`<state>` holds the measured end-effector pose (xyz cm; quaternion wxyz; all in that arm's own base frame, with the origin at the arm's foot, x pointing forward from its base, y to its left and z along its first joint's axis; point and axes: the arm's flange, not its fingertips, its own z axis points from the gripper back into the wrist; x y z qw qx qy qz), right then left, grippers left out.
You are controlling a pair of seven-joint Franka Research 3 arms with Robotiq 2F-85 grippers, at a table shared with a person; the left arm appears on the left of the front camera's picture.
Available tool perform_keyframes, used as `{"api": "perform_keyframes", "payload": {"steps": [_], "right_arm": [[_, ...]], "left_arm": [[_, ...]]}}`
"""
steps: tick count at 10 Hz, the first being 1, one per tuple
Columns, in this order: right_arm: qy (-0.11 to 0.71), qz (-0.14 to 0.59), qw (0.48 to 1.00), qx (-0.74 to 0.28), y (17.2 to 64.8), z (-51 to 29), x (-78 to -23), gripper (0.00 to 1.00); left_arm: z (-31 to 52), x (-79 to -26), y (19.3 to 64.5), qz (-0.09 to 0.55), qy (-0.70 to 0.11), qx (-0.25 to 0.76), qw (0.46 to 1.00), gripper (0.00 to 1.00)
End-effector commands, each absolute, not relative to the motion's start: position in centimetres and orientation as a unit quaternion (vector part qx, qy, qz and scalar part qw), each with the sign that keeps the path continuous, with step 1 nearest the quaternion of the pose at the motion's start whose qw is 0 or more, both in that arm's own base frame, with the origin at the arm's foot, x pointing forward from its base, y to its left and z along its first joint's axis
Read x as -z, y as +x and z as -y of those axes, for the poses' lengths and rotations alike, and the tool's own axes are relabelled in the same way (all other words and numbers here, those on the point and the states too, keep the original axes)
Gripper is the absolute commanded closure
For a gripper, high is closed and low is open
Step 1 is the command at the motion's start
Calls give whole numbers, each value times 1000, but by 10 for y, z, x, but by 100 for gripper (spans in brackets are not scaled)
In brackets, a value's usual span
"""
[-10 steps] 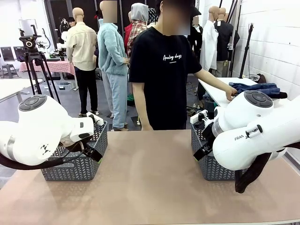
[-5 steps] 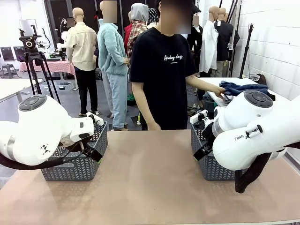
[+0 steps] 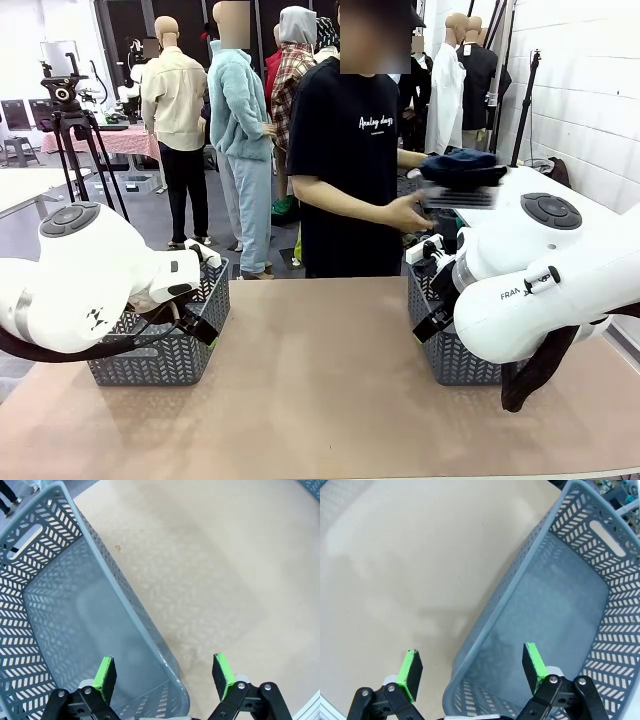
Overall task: Sort the tops and bottoms.
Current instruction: Lift clothes from the center of the table with your left hand.
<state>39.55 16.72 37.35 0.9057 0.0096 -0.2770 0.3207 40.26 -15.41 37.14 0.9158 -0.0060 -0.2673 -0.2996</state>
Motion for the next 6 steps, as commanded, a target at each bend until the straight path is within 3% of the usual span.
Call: {"api": "perform_keyframes", "payload": {"steps": [1,6], "right_arm": [[17,284,905,-316,392,-169,-382,0],[69,328,906,-258,358,-137,-448,0]], "left_arm": [[156,-379,400,271,-11,312,911,0],[163,-454,370,329,-3,314,891,0]]}}
